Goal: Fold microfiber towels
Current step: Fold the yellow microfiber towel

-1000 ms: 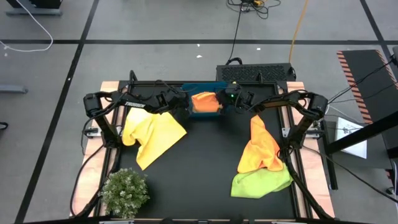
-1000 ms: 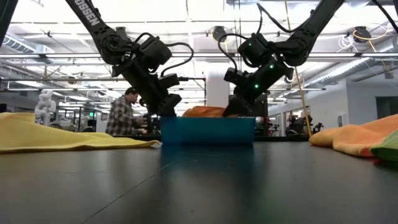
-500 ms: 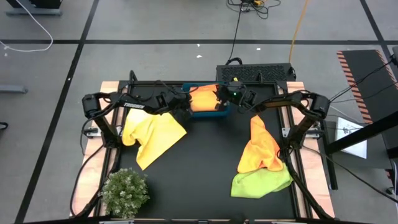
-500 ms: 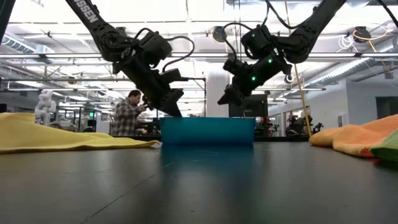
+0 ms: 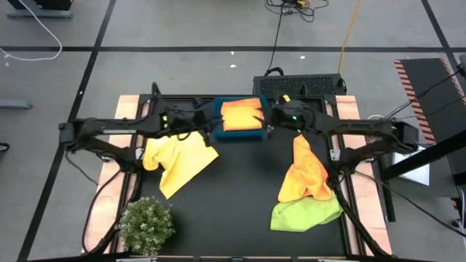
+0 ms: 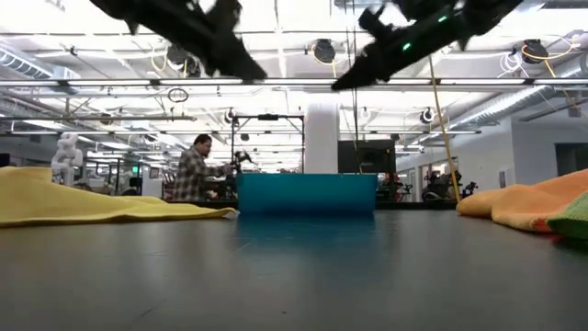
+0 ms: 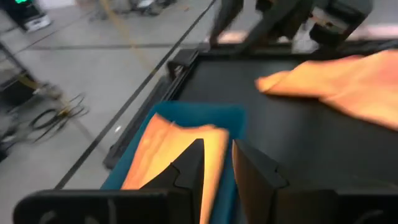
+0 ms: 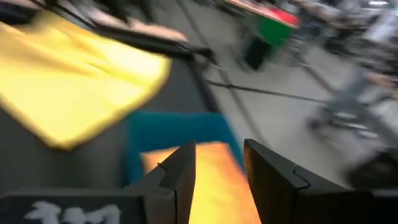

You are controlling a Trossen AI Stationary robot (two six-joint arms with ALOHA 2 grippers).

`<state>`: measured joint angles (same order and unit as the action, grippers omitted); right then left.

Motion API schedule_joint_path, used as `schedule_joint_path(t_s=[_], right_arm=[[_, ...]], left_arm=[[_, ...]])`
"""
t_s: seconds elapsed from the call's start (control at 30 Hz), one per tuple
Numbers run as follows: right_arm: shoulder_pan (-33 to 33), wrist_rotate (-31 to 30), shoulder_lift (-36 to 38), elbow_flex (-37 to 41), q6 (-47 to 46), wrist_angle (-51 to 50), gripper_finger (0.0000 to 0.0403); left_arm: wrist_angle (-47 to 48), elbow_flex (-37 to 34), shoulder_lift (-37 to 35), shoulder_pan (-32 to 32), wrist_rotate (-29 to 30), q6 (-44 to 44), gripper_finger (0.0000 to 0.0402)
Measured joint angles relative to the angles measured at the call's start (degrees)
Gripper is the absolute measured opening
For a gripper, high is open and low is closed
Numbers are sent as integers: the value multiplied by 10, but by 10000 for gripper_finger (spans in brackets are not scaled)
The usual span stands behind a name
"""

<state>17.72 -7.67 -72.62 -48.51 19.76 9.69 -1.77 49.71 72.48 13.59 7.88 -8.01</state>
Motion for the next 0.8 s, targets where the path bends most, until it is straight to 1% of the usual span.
schedule_joint_path(t_s=[0.07, 0.13, 0.27, 0.4, 0.43, 0.5, 0.57, 0.67, 0.73, 0.8], right_arm=[[-17, 46, 28, 31, -34, 13, 125], [-40, 67, 51, 74, -58, 52, 125], [-91, 63, 80, 176, -103, 190, 125], [-137, 59, 83, 272, -140, 352, 125], [-148, 52, 83, 293, -147, 393, 125], [-168, 19, 80, 327, -150, 455, 125], [-181, -8, 77, 349, -147, 488, 125], [-194, -14, 78, 357, -147, 501, 125], [-198, -14, 74, 357, -148, 503, 125], [-203, -15, 70, 355, -152, 503, 125]], left_arm=[[20, 0, -25, -15, -21, 9, 88], [26, -11, -42, -37, -42, 16, 88], [-5, -70, -75, -81, -49, 35, 88], [-94, -158, -116, -113, -31, 71, 88], [-116, -181, -125, -121, -24, 76, 88], [-163, -222, -136, -133, -13, 85, 88], [-202, -258, -144, -142, -3, 88, 88], [-264, -294, -143, -146, 9, 88, 88], [-288, -301, -144, -146, 11, 81, 87], [-292, -299, -144, -144, 15, 79, 87]])
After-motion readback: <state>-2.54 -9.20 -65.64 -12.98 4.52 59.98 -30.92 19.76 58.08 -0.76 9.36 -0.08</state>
